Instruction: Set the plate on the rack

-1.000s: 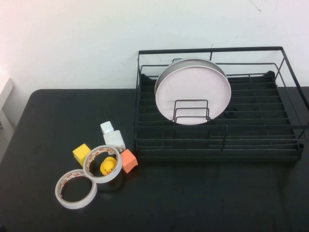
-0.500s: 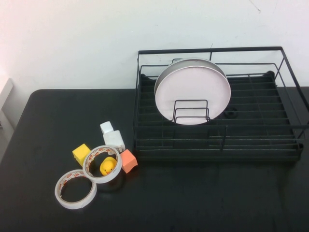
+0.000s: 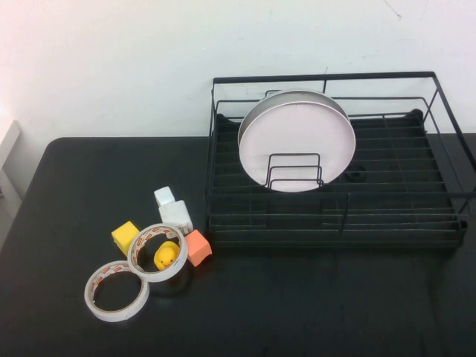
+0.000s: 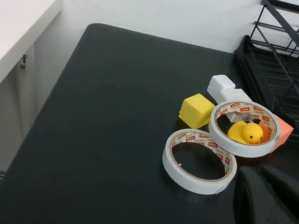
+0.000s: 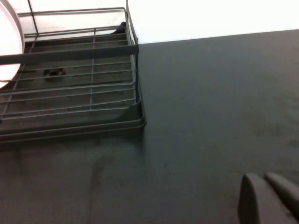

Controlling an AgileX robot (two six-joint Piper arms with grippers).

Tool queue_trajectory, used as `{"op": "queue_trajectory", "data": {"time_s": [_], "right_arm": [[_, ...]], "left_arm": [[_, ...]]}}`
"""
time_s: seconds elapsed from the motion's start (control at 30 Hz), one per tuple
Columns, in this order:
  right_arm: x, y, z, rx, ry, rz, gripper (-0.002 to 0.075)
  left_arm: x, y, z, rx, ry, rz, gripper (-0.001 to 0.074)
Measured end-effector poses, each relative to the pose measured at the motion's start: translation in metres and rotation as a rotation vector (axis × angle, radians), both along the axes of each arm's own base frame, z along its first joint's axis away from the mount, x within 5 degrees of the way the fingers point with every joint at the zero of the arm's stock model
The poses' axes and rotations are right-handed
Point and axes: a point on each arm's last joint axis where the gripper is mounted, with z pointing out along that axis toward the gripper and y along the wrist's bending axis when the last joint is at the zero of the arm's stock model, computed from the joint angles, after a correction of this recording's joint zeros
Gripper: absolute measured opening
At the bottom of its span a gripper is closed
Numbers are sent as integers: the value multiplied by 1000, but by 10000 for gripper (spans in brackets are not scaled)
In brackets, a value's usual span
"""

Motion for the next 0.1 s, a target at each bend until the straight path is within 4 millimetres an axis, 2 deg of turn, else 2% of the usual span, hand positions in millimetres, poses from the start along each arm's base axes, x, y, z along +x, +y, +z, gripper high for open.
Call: {"op": "queue_trajectory", "data": {"time_s": [0.1], "right_arm": [[0,0,0,0,0,0,-2]], "left_arm": [[0,0,0,0,-1,0,-1]]}}
